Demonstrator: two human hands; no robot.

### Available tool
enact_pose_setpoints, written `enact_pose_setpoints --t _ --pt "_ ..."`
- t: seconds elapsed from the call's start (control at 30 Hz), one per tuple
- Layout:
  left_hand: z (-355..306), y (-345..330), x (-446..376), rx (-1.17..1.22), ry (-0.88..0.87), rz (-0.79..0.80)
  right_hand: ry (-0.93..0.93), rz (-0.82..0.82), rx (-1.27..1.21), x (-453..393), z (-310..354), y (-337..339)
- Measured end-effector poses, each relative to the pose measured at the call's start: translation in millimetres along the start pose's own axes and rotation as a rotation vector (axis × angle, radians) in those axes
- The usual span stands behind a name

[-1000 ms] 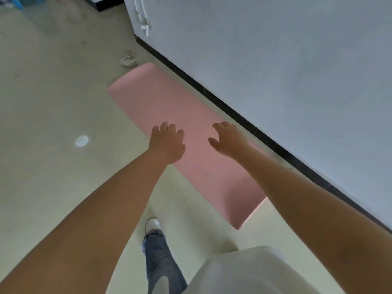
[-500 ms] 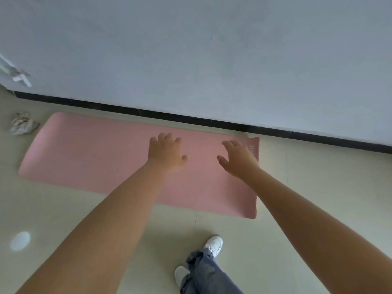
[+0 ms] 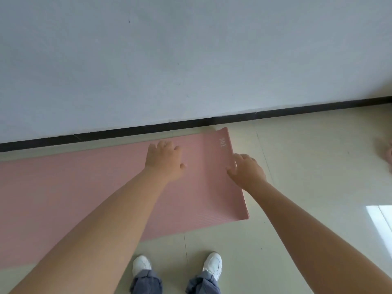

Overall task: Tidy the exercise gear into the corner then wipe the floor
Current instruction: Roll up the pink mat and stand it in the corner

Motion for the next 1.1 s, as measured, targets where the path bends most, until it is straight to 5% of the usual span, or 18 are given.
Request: enact_pose_setpoints --t 0.33,0.67,0.87,0.97,1.1 --pt "-68.0 -211.3 -151.3 -0.04 -0.19 0.023 -0.31 0.04 -0.061 -117.5 -122.7 -209.4" --pt "-138.8 -424.4 -291.0 -0.093 -0.316 -0.02 -0.52 -0.142 -0.131 -245.0 -218.1 -372.1" --pt "-150.3 -489.2 -306.8 -0.015 -0.34 -0.001 -0.615 -0.291 -0.637 -264.2 -266.9 -386.6" --pt "-140.7 -495.7 -301.0 0.061 -0.313 0.01 -0.587 -0.206 -0.809 -269.6 -252.8 -401.9" --pt "-127.3 -484.5 -301.6 0.259 -0.248 -0.04 -0.491 -0.044 -0.543 -286.7 -222.8 -417.2"
Point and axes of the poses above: each hand's wrist, its own x-axis away from the middle knuckle, its own y-axis out of the back of the hand, z = x × y, the point moved 8 cm from there along -x, towards the middle knuckle, and after that the axes turned 3 degrees about -y, right-handed, at the moved point
